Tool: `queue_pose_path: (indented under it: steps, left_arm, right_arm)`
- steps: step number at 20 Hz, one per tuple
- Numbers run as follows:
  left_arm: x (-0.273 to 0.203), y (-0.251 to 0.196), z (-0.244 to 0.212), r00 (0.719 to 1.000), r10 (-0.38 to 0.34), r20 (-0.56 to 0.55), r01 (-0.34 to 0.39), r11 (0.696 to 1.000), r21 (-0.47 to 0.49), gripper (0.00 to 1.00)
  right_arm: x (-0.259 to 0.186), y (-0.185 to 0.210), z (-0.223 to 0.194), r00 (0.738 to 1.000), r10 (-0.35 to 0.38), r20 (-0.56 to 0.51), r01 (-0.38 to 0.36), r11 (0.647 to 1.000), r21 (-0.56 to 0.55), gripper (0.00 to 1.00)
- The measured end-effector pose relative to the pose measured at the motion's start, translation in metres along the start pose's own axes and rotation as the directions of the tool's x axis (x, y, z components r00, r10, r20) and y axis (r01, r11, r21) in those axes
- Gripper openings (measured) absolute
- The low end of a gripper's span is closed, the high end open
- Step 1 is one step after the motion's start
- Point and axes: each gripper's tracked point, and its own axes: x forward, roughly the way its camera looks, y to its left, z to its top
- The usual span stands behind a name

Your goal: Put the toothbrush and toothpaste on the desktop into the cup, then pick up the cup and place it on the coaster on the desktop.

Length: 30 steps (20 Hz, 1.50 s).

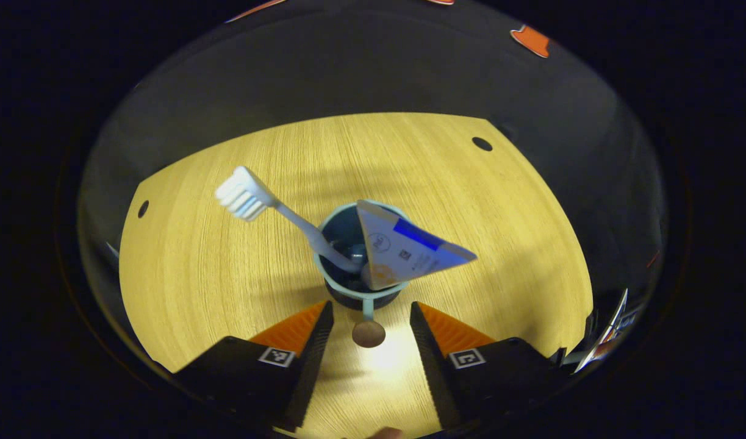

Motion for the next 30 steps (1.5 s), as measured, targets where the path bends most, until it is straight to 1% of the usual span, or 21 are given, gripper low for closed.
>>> queue_pose_path:
  steps: [2,3,4,6,8,10,12,14,15,17,19,20,21,23,24,25,27,28,29,30]
  left_arm:
    - [-0.01,0.005,0.009,0.998,0.013,0.067,-0.014,1.0,0.028,0.99]
    - [-0.015,0.007,0.012,0.996,0.008,0.089,-0.011,0.999,0.031,0.99]
    - [-0.013,0.002,0.005,0.993,0.006,0.118,-0.009,1.0,0.028,1.0]
    - [-0.02,0.01,0.02,0.982,0.019,0.186,-0.024,0.999,0.026,0.99]
    - [-0.032,0.012,0.03,0.962,0.044,0.269,-0.055,0.998,0.033,0.99]
    - [-0.046,0.013,0.037,0.936,0.043,0.35,-0.073,0.995,0.074,0.99]
    - [-0.06,0.022,0.043,0.899,0.081,0.43,-0.128,0.988,0.083,0.98]
    - [-0.068,0.031,0.049,0.858,0.121,0.5,-0.172,0.983,0.058,0.98]
    - [-0.065,0.038,0.051,0.833,0.145,0.535,-0.196,0.98,0.039,0.98]
    - [-0.066,0.059,0.05,0.769,0.204,0.605,-0.251,0.968,-0.007,0.99]
    - [-0.087,0.078,0.051,0.695,0.251,0.673,-0.29,0.955,-0.056,0.99]
    - [-0.094,0.086,0.048,0.667,0.266,0.696,-0.303,0.95,-0.073,0.99]
    - [-0.098,0.089,0.047,0.649,0.264,0.713,-0.3,0.951,-0.079,0.99]
    - [-0.11,0.094,0.038,0.629,0.251,0.736,-0.276,0.957,-0.091,0.99]
    - [-0.115,0.096,0.032,0.622,0.251,0.742,-0.266,0.959,-0.102,0.99]
    - [-0.119,0.1,0.028,0.608,0.259,0.75,-0.265,0.957,-0.115,0.99]
    - [-0.13,0.11,0.022,0.57,0.289,0.769,-0.278,0.949,-0.151,0.99]
    - [-0.132,0.113,0.018,0.558,0.297,0.775,-0.276,0.947,-0.165,0.99]
    - [-0.133,0.113,0.014,0.553,0.296,0.779,-0.264,0.949,-0.173,0.99]
    - [-0.131,0.113,0.009,0.551,0.294,0.781,-0.25,0.951,-0.181,0.99]
  right_arm:
    - [0.0,0.011,0.003,1.0,0.007,0.009,-0.007,1.0,0.005,0.92]
    - [0.0,0.016,0.005,1.0,0.01,0.011,-0.01,1.0,-0.002,0.91]
    - [0.002,0.022,0.007,1.0,0.01,0.016,-0.01,1.0,-0.013,0.91]
    - [0.001,0.032,0.015,0.999,0.01,0.033,-0.009,0.999,-0.033,0.92]
    - [0.001,0.045,0.023,0.998,0.016,0.06,-0.013,0.999,-0.047,0.92]
    - [0.0,0.058,0.03,0.996,0.014,0.091,-0.01,0.999,-0.052,0.92]
    - [0.0,0.071,0.038,0.991,0.02,0.133,-0.015,0.999,-0.043,0.92]
    - [0.0,0.082,0.044,0.987,0.025,0.157,-0.018,0.999,-0.047,0.92]
    - [0.0,0.086,0.047,0.985,0.026,0.172,-0.016,0.998,-0.059,0.92]
    - [-0.006,0.094,0.059,0.976,0.028,0.215,-0.01,0.996,-0.088,0.92]
    - [-0.01,0.104,0.071,0.964,0.043,0.262,-0.015,0.994,-0.107,0.92]
    - [-0.012,0.109,0.072,0.96,0.046,0.276,-0.016,0.994,-0.111,0.92]
    - [-0.013,0.11,0.07,0.959,0.041,0.281,-0.011,0.994,-0.108,0.92]
    - [-0.017,0.116,0.068,0.953,0.041,0.299,-0.013,0.995,-0.095,0.92]
    - [-0.017,0.119,0.067,0.951,0.041,0.305,-0.013,0.996,-0.092,0.91]
    - [-0.017,0.121,0.066,0.95,0.041,0.31,-0.013,0.995,-0.094,0.91]
    - [-0.016,0.122,0.061,0.948,0.03,0.316,0.004,0.994,-0.107,0.91]
    - [-0.015,0.12,0.058,0.947,0.024,0.321,0.012,0.994,-0.11,0.92]
    - [-0.015,0.12,0.055,0.946,0.025,0.322,0.012,0.994,-0.112,0.92]
    - [-0.013,0.122,0.051,0.948,0.03,0.318,0.007,0.994,-0.112,0.96]
